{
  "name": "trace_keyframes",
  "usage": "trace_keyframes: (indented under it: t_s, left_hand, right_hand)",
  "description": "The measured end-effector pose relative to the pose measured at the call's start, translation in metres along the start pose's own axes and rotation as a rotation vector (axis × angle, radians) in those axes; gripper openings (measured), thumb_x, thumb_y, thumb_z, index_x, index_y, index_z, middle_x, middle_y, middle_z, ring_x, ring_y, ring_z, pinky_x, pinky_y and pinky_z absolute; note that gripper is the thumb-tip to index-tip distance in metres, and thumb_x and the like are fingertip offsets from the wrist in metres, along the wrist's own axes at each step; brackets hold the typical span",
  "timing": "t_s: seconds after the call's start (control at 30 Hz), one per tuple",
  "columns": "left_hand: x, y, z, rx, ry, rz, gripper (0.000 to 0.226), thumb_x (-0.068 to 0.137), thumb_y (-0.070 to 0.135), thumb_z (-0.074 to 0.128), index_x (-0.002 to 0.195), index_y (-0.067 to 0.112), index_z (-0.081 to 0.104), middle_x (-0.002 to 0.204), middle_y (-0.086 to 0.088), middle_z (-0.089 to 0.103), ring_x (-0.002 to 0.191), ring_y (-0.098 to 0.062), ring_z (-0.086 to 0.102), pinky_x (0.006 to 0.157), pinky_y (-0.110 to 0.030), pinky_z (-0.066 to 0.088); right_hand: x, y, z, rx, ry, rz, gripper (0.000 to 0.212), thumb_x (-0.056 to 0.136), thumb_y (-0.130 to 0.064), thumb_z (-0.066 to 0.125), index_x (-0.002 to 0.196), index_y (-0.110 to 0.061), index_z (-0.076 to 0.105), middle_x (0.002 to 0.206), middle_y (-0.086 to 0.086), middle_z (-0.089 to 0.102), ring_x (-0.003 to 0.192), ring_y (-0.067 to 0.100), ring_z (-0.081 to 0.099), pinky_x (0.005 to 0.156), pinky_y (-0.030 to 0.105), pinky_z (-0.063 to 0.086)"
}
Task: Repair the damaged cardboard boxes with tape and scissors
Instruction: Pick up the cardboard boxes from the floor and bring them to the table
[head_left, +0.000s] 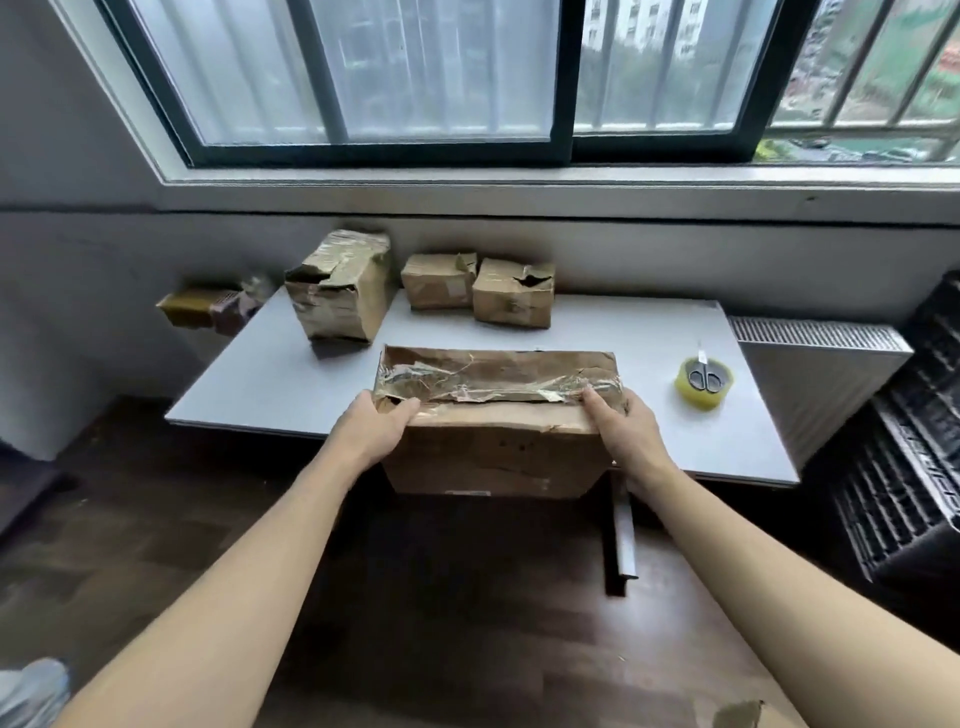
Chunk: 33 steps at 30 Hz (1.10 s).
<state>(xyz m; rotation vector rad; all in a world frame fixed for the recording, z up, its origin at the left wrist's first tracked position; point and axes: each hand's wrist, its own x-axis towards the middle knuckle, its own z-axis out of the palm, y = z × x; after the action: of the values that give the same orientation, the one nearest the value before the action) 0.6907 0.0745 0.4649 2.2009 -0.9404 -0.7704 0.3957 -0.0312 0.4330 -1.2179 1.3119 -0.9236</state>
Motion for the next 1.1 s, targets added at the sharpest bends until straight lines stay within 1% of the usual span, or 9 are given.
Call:
trace_keyframes:
  t_s: [0.13, 0.2, 0.3, 0.37, 0.5, 0.6, 0.73, 0.93, 1.1]
  left_hand:
    - [0.044, 0.013, -0.013, -0.061, 0.007, 0.019, 0.055, 0.077, 0.058, 0.061, 0.118, 0.021, 0.061, 0.11, 0.002, 0.066, 0.102, -0.019, 0.06, 0.086, -0.034, 0.047]
    - [0.074, 0.014, -0.019, -0.11, -0.033, 0.057, 0.054, 0.078, 0.06, 0.067, 0.116, 0.022, 0.062, 0.107, 0.004, 0.069, 0.1, -0.016, 0.063, 0.091, -0.036, 0.051]
    - [0.119, 0.017, -0.032, -0.175, -0.133, 0.09, 0.091, 0.053, 0.086, 0.072, 0.123, 0.027, 0.06, 0.11, 0.008, 0.071, 0.104, -0.013, 0.066, 0.098, -0.042, 0.052]
    - [0.152, 0.017, -0.042, -0.186, -0.172, 0.112, 0.103, 0.046, 0.085, 0.076, 0.128, 0.026, 0.055, 0.115, 0.007, 0.069, 0.107, -0.014, 0.066, 0.099, -0.042, 0.052]
    - [0.204, 0.026, -0.059, -0.148, -0.218, 0.141, 0.114, 0.046, 0.081, 0.08, 0.137, 0.023, 0.046, 0.131, 0.004, 0.062, 0.115, -0.02, 0.062, 0.102, -0.044, 0.05]
    - [0.232, 0.036, -0.066, -0.133, -0.242, 0.15, 0.115, 0.059, 0.072, 0.079, 0.148, 0.017, 0.032, 0.141, -0.001, 0.05, 0.126, -0.023, 0.053, 0.106, -0.039, 0.044]
    - [0.264, 0.043, -0.066, -0.158, -0.308, 0.163, 0.107, 0.058, 0.069, 0.082, 0.141, 0.016, 0.039, 0.131, -0.006, 0.059, 0.119, -0.027, 0.059, 0.096, -0.037, 0.051]
    - [0.306, 0.055, -0.064, -0.074, -0.33, 0.152, 0.133, 0.035, 0.083, 0.08, 0.142, 0.019, 0.032, 0.127, -0.005, 0.059, 0.114, -0.029, 0.062, 0.095, -0.042, 0.054]
    - [0.337, 0.075, -0.06, 0.0, -0.296, 0.193, 0.125, 0.049, 0.075, 0.082, 0.147, 0.017, 0.028, 0.135, 0.004, 0.051, 0.121, -0.024, 0.055, 0.095, -0.033, 0.05]
  right_hand:
    - [0.034, -0.022, 0.029, 0.04, 0.007, -0.034, 0.025, 0.095, -0.038, 0.064, 0.115, -0.022, 0.065, 0.109, -0.007, 0.072, 0.104, 0.011, 0.068, 0.095, 0.033, 0.053]
    - [0.052, -0.031, 0.046, 0.061, 0.017, -0.06, 0.025, 0.095, -0.036, 0.065, 0.115, -0.021, 0.066, 0.108, -0.007, 0.074, 0.102, 0.009, 0.069, 0.091, 0.03, 0.053]
    - [0.075, -0.039, 0.072, 0.079, 0.042, -0.071, 0.028, 0.094, -0.037, 0.066, 0.117, -0.02, 0.065, 0.107, -0.006, 0.074, 0.098, 0.007, 0.07, 0.079, 0.022, 0.053]
    - [0.087, -0.046, 0.089, 0.094, 0.061, -0.066, 0.028, 0.093, -0.034, 0.068, 0.117, -0.02, 0.064, 0.108, -0.005, 0.074, 0.093, 0.003, 0.07, 0.071, 0.017, 0.051]
    - [0.11, -0.061, 0.121, 0.1, 0.079, -0.037, 0.036, 0.088, -0.031, 0.076, 0.118, -0.021, 0.06, 0.112, -0.001, 0.072, 0.1, 0.012, 0.07, 0.083, 0.03, 0.056]
    - [0.125, -0.067, 0.135, 0.101, 0.136, -0.005, 0.04, 0.084, -0.031, 0.08, 0.116, -0.025, 0.057, 0.113, -0.003, 0.07, 0.105, 0.015, 0.068, 0.096, 0.042, 0.056]
    - [0.142, -0.071, 0.148, 0.097, 0.172, 0.011, 0.044, 0.081, -0.028, 0.082, 0.115, -0.027, 0.055, 0.116, -0.003, 0.069, 0.11, 0.016, 0.066, 0.099, 0.041, 0.053]
    - [0.183, -0.08, 0.16, 0.028, 0.178, 0.031, 0.078, 0.057, -0.05, 0.086, 0.125, -0.028, 0.056, 0.119, -0.008, 0.068, 0.109, 0.012, 0.066, 0.1, 0.041, 0.053]
    - [0.228, -0.088, 0.169, 0.025, 0.149, 0.02, 0.069, 0.071, -0.058, 0.082, 0.129, -0.034, 0.053, 0.123, -0.014, 0.064, 0.116, 0.008, 0.06, 0.101, 0.033, 0.05]
